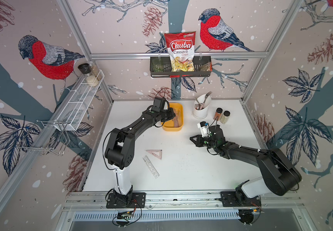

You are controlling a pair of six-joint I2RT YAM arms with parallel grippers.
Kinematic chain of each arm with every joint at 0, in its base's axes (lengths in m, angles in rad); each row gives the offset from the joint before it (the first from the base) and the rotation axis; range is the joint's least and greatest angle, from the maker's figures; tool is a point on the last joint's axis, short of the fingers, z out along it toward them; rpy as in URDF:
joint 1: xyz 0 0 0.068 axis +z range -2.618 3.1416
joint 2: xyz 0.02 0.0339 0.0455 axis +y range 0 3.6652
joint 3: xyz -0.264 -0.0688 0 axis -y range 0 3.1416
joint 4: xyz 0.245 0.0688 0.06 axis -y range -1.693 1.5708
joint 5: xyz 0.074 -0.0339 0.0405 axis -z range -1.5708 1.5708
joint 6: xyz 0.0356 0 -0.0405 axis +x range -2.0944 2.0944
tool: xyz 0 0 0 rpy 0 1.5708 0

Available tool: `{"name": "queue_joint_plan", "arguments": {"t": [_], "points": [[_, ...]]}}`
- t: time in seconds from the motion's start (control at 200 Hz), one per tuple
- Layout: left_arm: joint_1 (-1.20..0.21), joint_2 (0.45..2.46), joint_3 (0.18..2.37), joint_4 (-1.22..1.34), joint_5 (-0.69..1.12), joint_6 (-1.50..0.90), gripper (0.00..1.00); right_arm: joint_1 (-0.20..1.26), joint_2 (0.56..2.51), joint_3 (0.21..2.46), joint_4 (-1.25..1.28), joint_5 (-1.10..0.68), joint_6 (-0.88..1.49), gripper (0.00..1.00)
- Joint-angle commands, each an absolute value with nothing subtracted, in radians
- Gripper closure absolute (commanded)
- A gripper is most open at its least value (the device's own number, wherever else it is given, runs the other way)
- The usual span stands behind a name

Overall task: Put the scattered rulers into the storage box
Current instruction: Place the ruler in the storage box.

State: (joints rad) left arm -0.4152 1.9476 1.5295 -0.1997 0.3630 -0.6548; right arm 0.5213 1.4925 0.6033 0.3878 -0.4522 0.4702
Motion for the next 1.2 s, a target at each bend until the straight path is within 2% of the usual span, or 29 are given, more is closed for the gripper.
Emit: {"name": "queue_joint_plan", "arguments": {"t": [0.0, 0.34, 0.895, 1.195], "points": [[-0.411, 2.034, 1.628, -0.252, 0.325, -0.642, 1.00, 0.499, 1.505, 0.605, 0.429, -0.522, 0.459, 0.86], [-0.411, 2.257, 1.860, -0.300, 0.316, -0.651, 1.00, 0.452, 1.541, 0.591, 0.481, -0.589, 0.476, 0.86], [-0.429, 2.374, 1.969, -0.391, 0.314, -0.593, 1.00, 0.444, 1.593, 0.592, 0.533, -0.627, 0.500, 0.86], [-0.438, 2.398, 1.999, -0.434, 0.311, -0.561, 0.90, 0.441, 1.605, 0.594, 0.541, -0.638, 0.503, 0.86]]}}
